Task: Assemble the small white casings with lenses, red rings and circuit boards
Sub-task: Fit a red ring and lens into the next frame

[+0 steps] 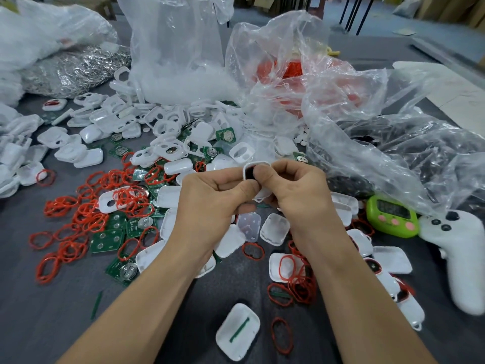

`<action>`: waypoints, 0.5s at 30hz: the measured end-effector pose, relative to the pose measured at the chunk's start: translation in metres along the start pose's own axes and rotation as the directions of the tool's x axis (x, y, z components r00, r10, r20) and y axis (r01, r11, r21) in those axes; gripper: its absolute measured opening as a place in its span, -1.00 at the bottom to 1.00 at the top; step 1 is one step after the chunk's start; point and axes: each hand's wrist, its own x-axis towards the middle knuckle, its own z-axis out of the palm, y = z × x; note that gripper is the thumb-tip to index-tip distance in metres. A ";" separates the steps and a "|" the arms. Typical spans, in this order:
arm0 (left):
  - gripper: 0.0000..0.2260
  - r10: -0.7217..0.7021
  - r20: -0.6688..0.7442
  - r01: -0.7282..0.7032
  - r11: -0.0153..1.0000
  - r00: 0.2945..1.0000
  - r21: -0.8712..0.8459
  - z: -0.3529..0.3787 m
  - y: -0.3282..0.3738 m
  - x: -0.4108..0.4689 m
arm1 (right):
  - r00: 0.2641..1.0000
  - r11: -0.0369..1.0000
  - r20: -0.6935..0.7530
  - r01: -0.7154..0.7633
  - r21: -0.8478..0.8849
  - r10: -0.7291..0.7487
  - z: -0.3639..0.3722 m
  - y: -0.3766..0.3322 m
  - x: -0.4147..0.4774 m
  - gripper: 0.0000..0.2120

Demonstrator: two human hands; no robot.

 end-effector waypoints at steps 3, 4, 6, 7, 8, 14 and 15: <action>-0.81 0.016 -0.024 -0.014 0.997 1.000 0.074 0.000 0.000 0.000 | 1.000 1.000 0.000 -0.015 0.004 0.015 0.002 0.001 0.001 -0.70; -0.81 0.016 -0.028 -0.013 0.996 0.999 0.084 0.001 0.000 0.000 | 1.000 1.000 -0.010 -0.018 0.008 0.018 0.002 0.001 0.001 -0.70; -0.83 0.009 -0.033 -0.006 0.996 0.999 0.092 0.002 0.002 0.000 | 0.999 1.000 -0.033 -0.011 -0.004 0.011 0.001 -0.001 0.000 -0.75; -0.82 0.008 -0.039 -0.004 0.995 0.999 0.100 0.003 0.002 0.000 | 0.999 1.000 -0.045 0.000 -0.024 -0.001 0.000 -0.002 -0.001 -0.78; -0.80 0.009 -0.046 -0.004 0.994 0.999 0.112 0.003 0.002 0.001 | 0.998 0.998 -0.059 0.015 -0.059 -0.019 0.000 -0.003 -0.002 -0.80; -0.79 0.041 -0.133 -0.009 0.972 0.990 0.235 0.003 0.001 0.001 | 0.987 0.954 -0.078 0.117 -0.276 -0.144 0.001 -0.008 -0.009 -0.83; -0.79 0.050 -0.149 -0.010 0.966 0.988 0.260 0.002 0.001 0.001 | 0.984 0.943 -0.075 0.129 -0.307 -0.159 0.001 -0.008 -0.009 -0.82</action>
